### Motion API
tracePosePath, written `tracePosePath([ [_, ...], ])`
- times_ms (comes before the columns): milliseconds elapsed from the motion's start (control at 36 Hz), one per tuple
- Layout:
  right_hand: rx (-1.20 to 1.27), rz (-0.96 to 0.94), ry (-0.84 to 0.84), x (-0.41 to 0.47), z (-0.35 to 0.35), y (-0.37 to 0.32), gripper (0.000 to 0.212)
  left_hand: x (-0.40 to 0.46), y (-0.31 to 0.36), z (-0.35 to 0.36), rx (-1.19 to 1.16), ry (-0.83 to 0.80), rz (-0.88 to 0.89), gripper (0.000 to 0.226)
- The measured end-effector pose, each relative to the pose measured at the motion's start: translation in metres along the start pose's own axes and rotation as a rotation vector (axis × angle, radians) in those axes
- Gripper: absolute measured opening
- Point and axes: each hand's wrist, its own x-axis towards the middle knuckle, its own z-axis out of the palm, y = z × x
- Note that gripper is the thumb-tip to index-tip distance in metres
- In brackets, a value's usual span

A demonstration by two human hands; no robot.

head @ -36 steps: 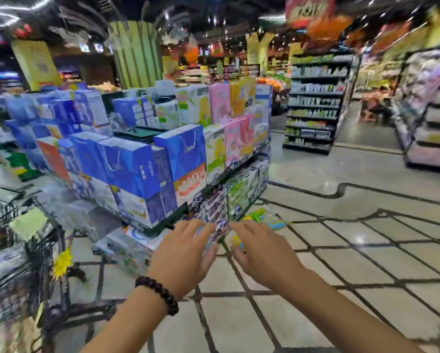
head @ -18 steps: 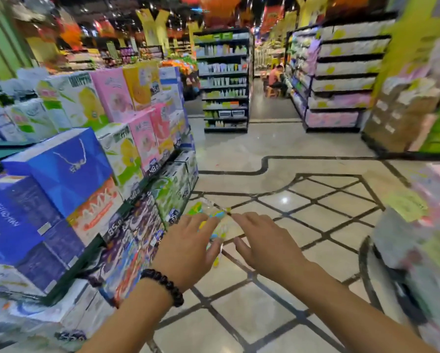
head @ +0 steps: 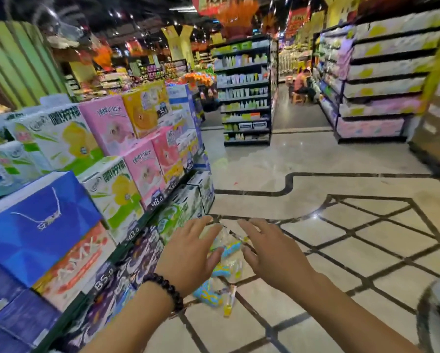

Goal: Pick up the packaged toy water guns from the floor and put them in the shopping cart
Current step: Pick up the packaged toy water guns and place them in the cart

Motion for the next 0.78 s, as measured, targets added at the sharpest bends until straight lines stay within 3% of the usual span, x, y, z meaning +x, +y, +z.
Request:
tracePosePath([
  [333, -0.085, 0.064, -0.094, 0.142, 0.03, 0.105, 0.058, 0.171, -0.044, 0.099, -0.038, 0.04, 0.078, 0.055],
  [778, -0.173, 0.012, -0.167, 0.435, 0.066, 0.185, 0.059, 0.406, -0.177, 0.213, -0.17, -0.07, -0.065, 0.062],
])
